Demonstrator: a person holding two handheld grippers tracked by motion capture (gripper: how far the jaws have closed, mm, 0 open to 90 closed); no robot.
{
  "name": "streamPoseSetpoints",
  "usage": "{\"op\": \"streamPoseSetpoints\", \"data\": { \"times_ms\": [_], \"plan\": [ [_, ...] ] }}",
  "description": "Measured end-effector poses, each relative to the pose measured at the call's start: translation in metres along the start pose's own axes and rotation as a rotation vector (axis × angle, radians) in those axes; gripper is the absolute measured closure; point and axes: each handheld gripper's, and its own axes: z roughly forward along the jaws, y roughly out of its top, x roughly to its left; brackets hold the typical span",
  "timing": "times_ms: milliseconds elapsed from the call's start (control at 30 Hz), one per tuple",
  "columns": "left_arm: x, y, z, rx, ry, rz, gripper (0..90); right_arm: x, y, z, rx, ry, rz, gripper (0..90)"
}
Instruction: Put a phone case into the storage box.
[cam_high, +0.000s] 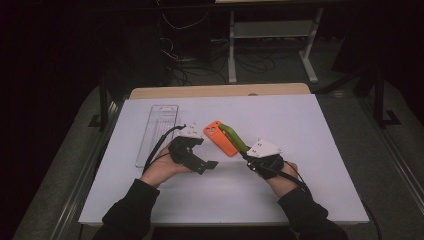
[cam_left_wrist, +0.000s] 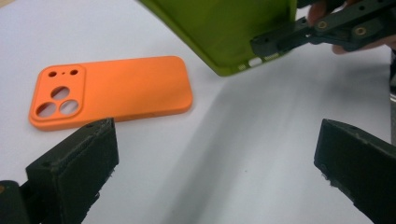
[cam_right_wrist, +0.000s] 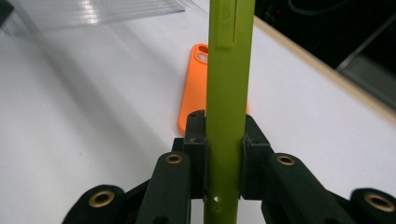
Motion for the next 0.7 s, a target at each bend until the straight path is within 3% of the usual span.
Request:
{"op": "streamPoseSetpoints", "data": {
  "times_ms": [67, 200, 333, 500, 700],
  "plan": [
    [0.0, 0.0, 0.0, -0.001, 0.008, 0.0, 0.0, -0.003, -0.001, 0.0, 0.002, 0.029, 0.06, 75.4],
    [-0.001, 0.001, 0.0, -0.021, 0.024, -0.01, 0.0, -0.009, -0.002, 0.0, -0.001, 0.063, 0.119, 75.4],
    [-0.001, 0.003, -0.003, -0.046, 0.047, -0.017, 0.0, -0.014, -0.003, 0.0, -0.016, 0.113, 0.23, 75.4],
    [0.001, 0.007, -0.003, -0.086, 0.042, -0.053, 0.0, -0.014, -0.003, -0.002, -0.021, 0.134, 0.249, 75.5],
    [0.006, 0.017, -0.006, -0.14, 0.065, -0.061, 0.0, -0.012, 0.0, -0.003, -0.04, 0.142, 0.272, 75.5]
  ]
}}
